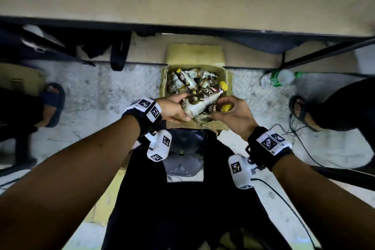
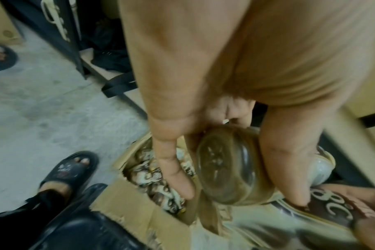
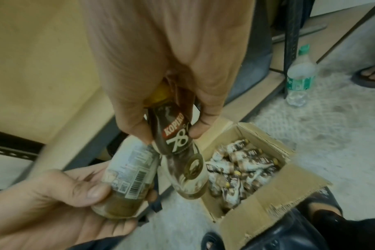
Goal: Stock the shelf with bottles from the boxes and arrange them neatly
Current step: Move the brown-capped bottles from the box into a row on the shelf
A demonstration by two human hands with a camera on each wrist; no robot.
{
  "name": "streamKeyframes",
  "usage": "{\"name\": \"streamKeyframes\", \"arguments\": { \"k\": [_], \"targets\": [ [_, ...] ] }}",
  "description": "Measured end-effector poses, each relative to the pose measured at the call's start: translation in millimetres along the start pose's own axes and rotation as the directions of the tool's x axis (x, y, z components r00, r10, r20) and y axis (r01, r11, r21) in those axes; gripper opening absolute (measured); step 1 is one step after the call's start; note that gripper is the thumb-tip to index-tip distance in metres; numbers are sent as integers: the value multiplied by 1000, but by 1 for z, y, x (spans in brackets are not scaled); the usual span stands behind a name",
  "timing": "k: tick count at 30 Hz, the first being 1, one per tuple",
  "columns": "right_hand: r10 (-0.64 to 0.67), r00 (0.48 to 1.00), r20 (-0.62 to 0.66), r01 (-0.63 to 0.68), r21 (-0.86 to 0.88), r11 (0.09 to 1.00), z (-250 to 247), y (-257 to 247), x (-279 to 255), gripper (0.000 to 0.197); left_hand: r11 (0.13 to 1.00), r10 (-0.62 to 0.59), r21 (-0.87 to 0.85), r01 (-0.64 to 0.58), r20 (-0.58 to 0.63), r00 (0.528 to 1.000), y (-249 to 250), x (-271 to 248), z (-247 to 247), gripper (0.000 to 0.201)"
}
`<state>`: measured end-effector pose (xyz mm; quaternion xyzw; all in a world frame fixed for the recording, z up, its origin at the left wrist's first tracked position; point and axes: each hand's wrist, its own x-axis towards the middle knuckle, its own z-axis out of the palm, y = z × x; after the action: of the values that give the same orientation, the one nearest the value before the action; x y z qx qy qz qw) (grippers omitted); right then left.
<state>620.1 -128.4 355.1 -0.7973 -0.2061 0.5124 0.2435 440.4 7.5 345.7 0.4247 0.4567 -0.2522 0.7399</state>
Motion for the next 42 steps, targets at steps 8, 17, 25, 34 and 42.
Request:
{"name": "streamKeyframes", "arguments": {
  "k": [8, 17, 25, 34, 42],
  "targets": [
    [-186, 964, -189, 237, 299, 924, -45, -88, -70, 38, 911, 352, 251, -326, -63, 934, 83, -93, 26, 99],
    [-536, 775, -335, 628, 321, 709, -100, -205, -120, 16, 676, 734, 60, -734, -140, 665, 160, -175, 39, 46],
    [-780, 474, -409, 880, 226, 417, -143, -329, -157, 23, 326, 928, 283, -902, -276, 249, 250, -276, 15, 59],
    [-846, 339, -411, 938, 74, 340, -157, -416, -156, 7, 231, 898, 346, -909, -436, 62, 308, -322, -14, 29],
    [-856, 398, -330, 891, -83, 447, -166, -432, -134, 37, 283, 859, 338, -898, -505, 81, 314, -310, -37, 44]
  ]
}}
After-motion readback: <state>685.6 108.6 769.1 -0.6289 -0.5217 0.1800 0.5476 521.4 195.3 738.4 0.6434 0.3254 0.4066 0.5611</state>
